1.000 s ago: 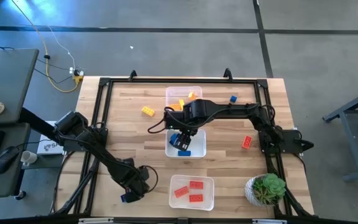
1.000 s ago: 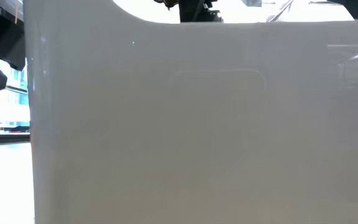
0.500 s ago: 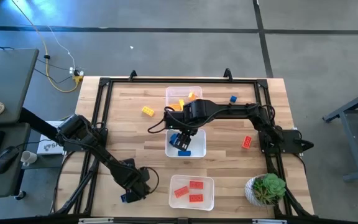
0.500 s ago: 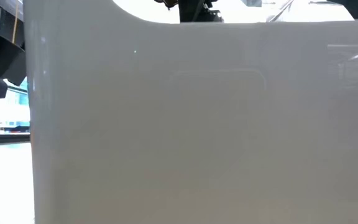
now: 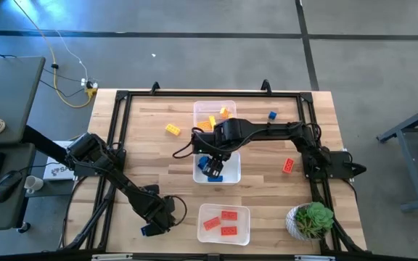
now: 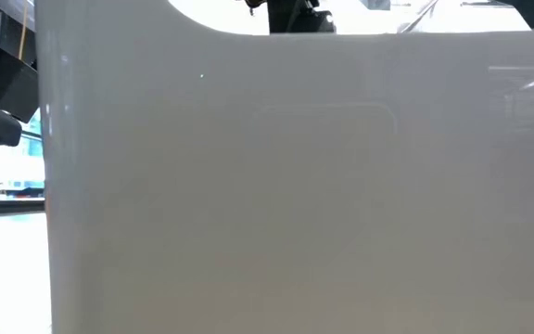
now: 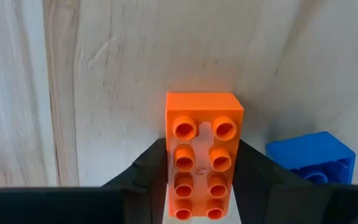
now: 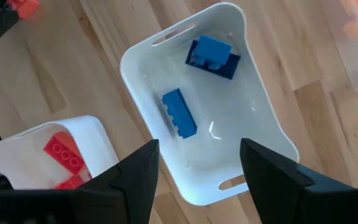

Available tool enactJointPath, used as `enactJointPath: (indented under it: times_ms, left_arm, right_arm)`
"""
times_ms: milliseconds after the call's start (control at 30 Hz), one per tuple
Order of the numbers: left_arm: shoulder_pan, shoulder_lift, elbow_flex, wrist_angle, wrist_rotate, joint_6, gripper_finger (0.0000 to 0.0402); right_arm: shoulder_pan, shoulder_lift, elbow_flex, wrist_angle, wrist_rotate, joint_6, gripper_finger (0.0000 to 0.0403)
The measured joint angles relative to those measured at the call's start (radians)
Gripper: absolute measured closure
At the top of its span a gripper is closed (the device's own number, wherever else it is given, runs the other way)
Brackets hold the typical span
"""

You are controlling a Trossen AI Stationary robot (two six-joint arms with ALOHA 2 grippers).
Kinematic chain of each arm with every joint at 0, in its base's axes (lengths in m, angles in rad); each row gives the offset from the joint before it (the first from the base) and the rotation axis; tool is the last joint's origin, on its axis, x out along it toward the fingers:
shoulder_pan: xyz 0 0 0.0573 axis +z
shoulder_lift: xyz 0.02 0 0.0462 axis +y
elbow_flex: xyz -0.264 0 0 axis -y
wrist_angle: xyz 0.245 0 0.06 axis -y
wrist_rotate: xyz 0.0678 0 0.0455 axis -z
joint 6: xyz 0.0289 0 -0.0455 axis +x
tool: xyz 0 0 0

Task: Sort & place blocks by color
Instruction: Put the orange game piece into the bottom white bin

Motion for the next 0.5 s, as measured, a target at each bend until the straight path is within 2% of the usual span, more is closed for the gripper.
enactJointPath:
  times_ms: [333, 500]
  left_arm:
    - [0.000, -0.034, -0.005, 0.005, -0.028, 0.016, 0.0290]
    - [0.002, -0.083, -0.004, 0.008, -0.054, 0.003, 0.0290]
  right_arm:
    - [0.049, 0.000, 0.000, -0.010, 0.087, 0.038, 0.0192]
    - [0.078, 0.000, 0.000, -0.036, 0.096, 0.065, 0.0192]
